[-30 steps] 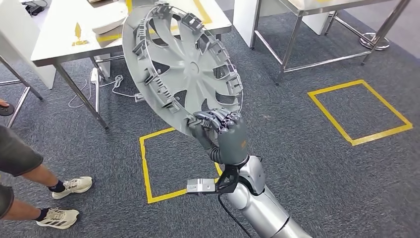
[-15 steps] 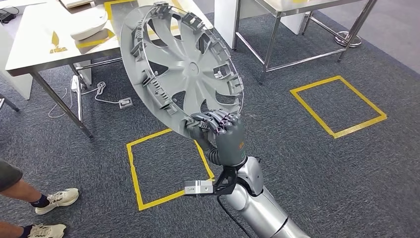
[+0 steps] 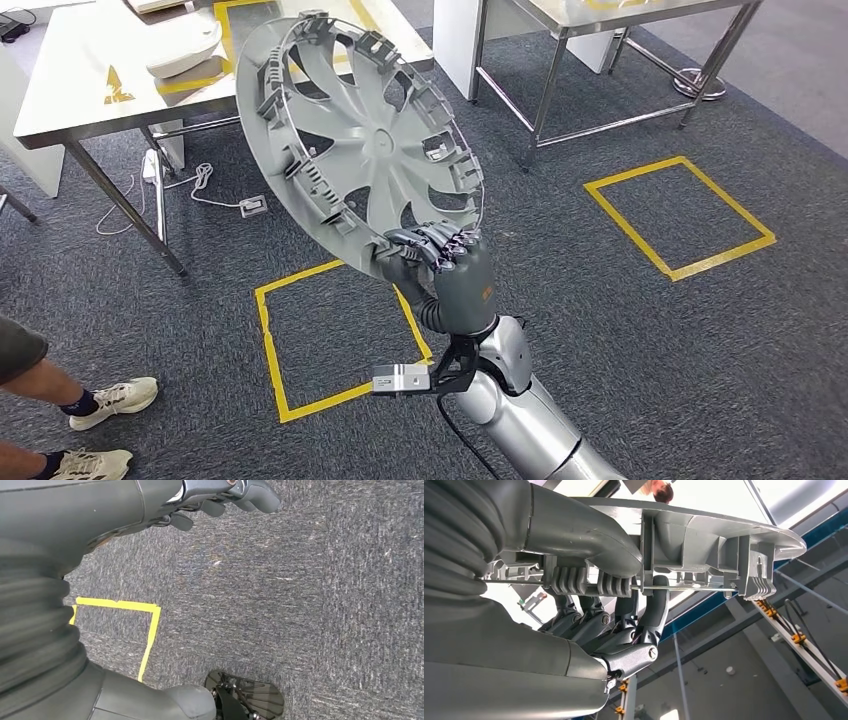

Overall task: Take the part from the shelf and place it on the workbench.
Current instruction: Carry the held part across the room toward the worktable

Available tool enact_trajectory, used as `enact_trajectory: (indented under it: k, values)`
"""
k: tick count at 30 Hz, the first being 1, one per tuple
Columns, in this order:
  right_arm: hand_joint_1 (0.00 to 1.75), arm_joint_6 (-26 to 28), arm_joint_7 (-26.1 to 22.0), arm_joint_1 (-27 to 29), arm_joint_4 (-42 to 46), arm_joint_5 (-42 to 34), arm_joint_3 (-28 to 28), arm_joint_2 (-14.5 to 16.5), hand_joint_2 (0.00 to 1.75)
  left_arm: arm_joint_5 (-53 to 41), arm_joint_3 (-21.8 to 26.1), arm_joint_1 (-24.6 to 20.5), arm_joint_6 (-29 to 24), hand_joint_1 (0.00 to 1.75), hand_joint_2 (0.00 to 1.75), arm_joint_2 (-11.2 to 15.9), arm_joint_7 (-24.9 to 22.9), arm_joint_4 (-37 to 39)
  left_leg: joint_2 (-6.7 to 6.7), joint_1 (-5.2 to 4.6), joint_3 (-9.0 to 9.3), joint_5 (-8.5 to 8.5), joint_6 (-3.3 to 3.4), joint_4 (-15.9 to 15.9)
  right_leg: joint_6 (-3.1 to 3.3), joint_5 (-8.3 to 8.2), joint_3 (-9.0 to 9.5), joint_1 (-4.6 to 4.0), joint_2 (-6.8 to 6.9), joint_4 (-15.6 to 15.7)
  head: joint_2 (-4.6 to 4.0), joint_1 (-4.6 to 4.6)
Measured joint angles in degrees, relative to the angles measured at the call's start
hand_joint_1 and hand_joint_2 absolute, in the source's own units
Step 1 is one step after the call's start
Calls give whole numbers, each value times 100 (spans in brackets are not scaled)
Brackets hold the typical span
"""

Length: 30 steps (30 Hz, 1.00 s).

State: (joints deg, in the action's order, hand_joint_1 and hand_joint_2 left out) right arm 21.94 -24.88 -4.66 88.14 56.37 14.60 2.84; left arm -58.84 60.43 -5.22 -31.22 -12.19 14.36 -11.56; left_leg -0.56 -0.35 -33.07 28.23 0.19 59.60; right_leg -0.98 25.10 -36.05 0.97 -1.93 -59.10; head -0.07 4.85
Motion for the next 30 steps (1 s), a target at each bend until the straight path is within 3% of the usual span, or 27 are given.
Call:
enact_trajectory:
  k: [30]
  values:
    - [175,185,-164,-146,-145,-100,1,2,175,22,-2,-6,-99,0,175,75,238,-2,1,2,-2,0,0,-1,-4,3,-6,-2,0,-6,0,0]
